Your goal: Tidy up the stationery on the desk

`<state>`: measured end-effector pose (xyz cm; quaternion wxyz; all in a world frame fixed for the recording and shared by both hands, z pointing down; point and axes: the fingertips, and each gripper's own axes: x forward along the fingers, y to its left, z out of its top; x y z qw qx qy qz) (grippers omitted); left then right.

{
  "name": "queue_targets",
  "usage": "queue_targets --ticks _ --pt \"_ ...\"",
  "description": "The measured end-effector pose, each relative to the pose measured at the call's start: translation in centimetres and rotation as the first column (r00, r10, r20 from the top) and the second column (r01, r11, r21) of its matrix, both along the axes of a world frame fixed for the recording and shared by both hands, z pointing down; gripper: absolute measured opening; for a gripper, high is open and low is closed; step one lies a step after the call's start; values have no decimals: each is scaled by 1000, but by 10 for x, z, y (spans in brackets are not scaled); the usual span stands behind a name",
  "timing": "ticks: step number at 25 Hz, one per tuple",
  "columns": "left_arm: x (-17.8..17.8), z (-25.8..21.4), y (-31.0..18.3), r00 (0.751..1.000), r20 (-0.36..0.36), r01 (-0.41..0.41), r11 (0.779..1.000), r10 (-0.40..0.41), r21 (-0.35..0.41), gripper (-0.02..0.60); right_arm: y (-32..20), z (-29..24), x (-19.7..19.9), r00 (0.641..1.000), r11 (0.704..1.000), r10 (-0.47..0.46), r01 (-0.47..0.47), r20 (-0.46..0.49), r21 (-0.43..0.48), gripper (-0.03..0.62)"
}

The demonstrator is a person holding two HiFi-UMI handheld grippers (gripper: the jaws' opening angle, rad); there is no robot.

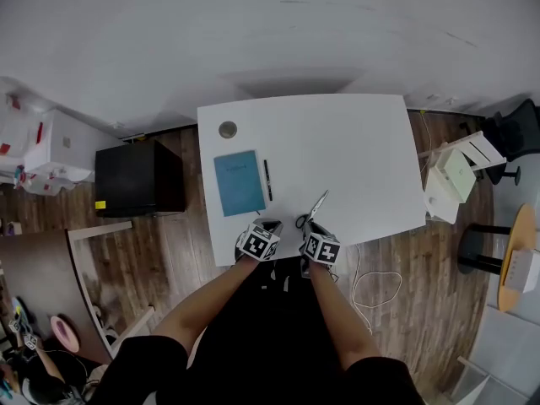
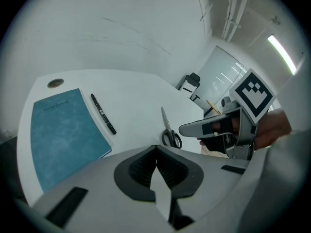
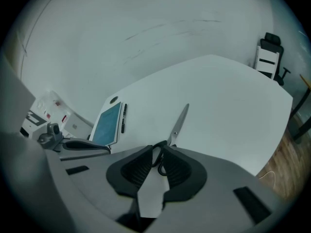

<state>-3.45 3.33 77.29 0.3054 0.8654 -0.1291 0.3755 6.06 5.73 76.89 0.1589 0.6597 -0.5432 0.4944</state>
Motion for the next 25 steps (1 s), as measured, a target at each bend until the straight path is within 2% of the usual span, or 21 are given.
queue_targets --ticks 3,9,15,19,21,25 --pt "-2 2 -3 1000 -8 5 1000 -5 -14 14 2 6 0 997 998 68 -68 30 9 67" --pt "-8 11 -16 1000 20 -22 1000 22 4 14 7 22 -4 990 990 135 -134 33 -31 89" --pt "1 9 -13 999 20 -47 999 46 10 14 3 29 -1 977 976 211 -210 20 -62 103" --pt "1 8 -14 999 14 -32 999 32 3 14 0 35 6 969 966 245 -244 -3 -87 112" --pt "-2 9 -20 1000 9 -16 1000 16 -7 14 -1 37 9 968 962 248 -250 -34 -106 112" --pt "-10 10 -30 1000 9 14 1000 -14 -15 14 0 38 9 978 973 186 -197 -99 -121 110"
